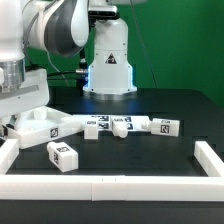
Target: Assemble one leg
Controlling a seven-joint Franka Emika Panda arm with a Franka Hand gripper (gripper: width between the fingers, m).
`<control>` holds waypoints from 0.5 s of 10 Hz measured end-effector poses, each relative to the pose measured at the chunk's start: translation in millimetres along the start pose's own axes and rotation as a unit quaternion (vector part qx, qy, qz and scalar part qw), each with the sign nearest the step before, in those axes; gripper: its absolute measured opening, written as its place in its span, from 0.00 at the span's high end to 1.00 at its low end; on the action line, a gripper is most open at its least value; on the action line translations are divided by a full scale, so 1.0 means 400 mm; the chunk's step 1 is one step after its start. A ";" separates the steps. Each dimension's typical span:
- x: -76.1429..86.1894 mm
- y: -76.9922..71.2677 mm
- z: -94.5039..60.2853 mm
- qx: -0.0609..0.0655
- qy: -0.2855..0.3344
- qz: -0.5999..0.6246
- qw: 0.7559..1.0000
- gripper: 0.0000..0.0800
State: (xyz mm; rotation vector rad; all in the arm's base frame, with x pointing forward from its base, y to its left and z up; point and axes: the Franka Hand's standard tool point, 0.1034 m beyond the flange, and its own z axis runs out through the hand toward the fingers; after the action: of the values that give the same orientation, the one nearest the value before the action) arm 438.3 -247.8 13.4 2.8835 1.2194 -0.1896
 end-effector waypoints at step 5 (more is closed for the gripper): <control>0.013 -0.004 -0.104 0.013 0.004 0.037 0.999 0.93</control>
Offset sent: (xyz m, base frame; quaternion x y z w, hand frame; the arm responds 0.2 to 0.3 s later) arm -0.0161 -0.0058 0.0394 0.0321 -0.0530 0.0259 0.9977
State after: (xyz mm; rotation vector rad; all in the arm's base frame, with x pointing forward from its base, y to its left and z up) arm 445.4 -240.7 54.2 2.9493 1.1169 -0.1959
